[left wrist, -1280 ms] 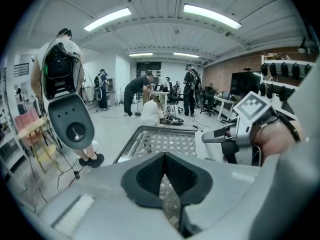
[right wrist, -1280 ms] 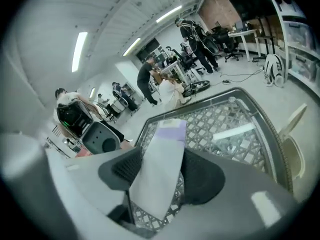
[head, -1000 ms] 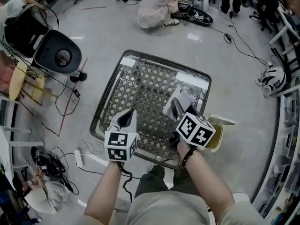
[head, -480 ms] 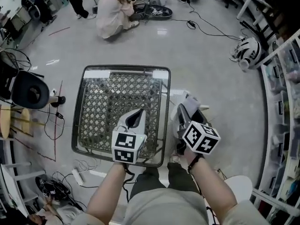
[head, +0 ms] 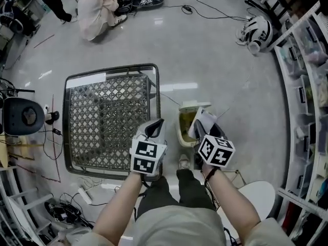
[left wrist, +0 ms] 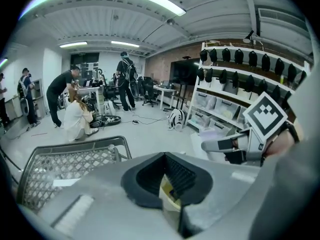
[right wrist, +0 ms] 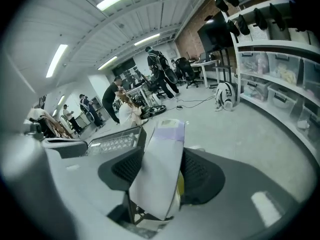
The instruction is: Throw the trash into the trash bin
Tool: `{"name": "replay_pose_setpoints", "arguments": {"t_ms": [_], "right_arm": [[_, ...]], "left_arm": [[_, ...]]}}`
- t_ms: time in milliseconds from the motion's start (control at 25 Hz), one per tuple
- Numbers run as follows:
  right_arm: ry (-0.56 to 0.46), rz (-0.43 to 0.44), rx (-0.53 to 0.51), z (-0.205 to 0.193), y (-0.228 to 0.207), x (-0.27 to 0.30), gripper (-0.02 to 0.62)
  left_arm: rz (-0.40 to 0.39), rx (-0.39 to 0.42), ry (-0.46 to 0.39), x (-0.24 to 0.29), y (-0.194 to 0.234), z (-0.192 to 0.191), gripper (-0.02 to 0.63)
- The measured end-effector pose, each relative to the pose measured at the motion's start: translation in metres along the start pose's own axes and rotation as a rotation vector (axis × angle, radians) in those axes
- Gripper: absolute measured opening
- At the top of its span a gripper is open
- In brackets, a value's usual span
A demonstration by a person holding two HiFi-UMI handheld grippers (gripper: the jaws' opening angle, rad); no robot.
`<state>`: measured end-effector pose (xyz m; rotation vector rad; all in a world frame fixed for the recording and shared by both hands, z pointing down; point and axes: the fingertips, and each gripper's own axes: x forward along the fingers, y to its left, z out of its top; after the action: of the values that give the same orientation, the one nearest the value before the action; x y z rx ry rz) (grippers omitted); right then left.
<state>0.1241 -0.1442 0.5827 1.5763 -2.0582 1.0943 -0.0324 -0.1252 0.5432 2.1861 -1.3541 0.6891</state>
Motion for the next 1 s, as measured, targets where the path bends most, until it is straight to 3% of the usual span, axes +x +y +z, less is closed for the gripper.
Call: {"name": "replay_pose_setpoints", "arguments": {"t_ms": [240,440,1000], "right_arm": [[0.098,-0.052,-0.022,-0.048,-0.046,0.035,0.247],[0.192,-0.075,-0.046,-0.094,-0.078,0.068,0.247],[0.393,-0.049,-0.062,-0.190,-0.135,0.150,0.251]], "left_arm": [[-0.019,-0.041,0.088,0.039,-0.021,-0.037,0.002],[-0.047,-0.131,0.085,0.065,-0.038,-0.057,0.002],[-0.115,-0.140,0.322,0.125,-0.068,-0.146,0.002]]}}
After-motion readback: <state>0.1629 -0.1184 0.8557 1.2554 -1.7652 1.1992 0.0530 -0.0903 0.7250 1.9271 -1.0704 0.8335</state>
